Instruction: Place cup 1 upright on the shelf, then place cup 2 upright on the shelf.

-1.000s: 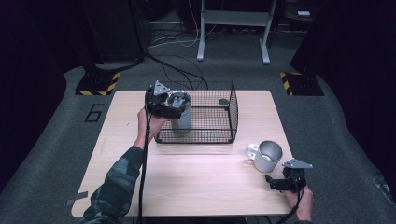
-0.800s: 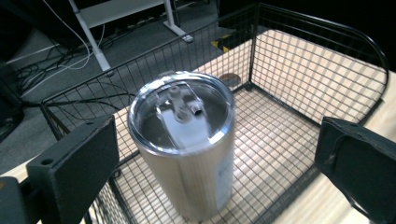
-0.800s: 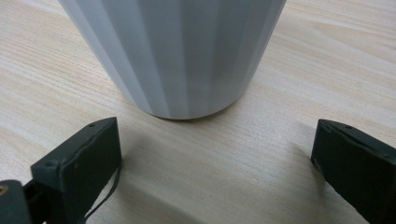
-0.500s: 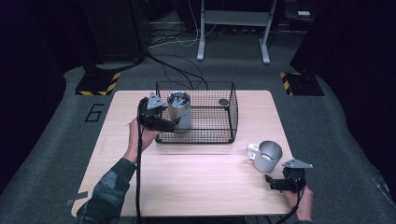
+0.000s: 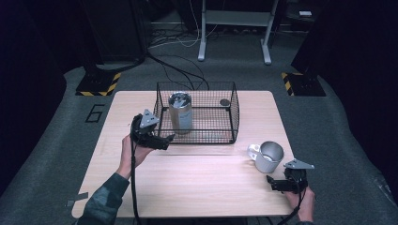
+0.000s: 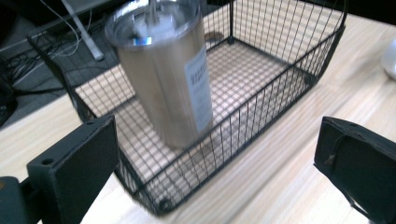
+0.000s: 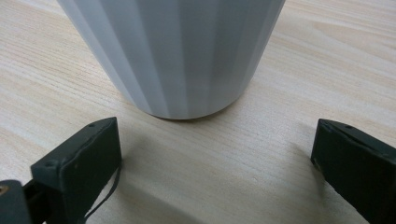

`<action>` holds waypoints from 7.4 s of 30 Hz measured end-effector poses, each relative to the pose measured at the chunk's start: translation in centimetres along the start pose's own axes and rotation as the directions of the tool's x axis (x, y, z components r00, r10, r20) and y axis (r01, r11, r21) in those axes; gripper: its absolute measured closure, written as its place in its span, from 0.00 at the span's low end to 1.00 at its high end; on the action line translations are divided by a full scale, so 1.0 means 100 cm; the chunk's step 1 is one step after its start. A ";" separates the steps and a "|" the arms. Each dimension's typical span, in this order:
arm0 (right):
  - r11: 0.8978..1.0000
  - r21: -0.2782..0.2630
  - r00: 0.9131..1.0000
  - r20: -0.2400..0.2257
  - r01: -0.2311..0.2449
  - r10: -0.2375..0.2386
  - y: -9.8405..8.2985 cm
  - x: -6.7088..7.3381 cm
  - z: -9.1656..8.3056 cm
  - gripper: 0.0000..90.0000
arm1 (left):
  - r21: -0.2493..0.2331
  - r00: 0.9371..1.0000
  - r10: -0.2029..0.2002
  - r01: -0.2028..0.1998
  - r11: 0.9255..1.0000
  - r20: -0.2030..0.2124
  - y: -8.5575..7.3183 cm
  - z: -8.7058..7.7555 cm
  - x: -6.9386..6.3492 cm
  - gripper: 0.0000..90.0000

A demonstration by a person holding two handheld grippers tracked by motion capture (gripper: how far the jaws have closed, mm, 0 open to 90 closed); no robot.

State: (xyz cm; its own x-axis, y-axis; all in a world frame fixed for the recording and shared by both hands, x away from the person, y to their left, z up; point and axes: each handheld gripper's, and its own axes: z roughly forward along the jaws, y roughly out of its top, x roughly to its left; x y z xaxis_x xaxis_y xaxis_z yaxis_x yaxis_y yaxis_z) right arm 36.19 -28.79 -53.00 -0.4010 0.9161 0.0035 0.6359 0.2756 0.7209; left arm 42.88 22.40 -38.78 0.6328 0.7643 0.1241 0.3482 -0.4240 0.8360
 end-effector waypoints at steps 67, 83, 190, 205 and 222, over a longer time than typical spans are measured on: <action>1.000 -0.017 0.999 -0.027 -0.017 0.017 0.010 0.011 -0.021 0.00 | 0.222 0.993 -0.117 0.115 0.968 -0.004 -0.150 0.031 -0.002 0.00; 0.996 -0.088 0.995 -0.092 -0.036 0.027 0.042 0.011 -0.036 0.00 | 0.199 0.992 -0.125 0.126 0.972 -0.017 -0.150 0.032 -0.004 0.02; 0.983 -0.167 0.981 -0.168 0.072 -0.100 0.128 0.054 -0.040 0.07 | 0.197 0.990 -0.134 0.137 0.971 -0.032 -0.151 0.030 -0.005 0.04; 0.979 -0.177 0.969 -0.208 0.099 -0.136 0.145 0.074 -0.036 0.07 | 0.197 0.991 -0.133 0.137 0.971 -0.032 -0.151 0.030 -0.005 0.04; 0.974 -0.194 0.952 -0.257 0.119 -0.168 0.167 0.097 -0.029 0.07 | 0.198 0.991 -0.133 0.136 0.971 -0.029 -0.151 0.030 -0.005 0.04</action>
State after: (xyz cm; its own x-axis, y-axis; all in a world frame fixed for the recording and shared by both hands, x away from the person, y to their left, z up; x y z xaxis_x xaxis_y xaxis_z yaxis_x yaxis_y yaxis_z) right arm 40.96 -16.16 -38.93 -0.6576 0.7510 0.0602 0.4435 0.3212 0.8367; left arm 39.40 26.97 -53.04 0.5603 0.8278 0.0271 0.5610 -0.4034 0.7229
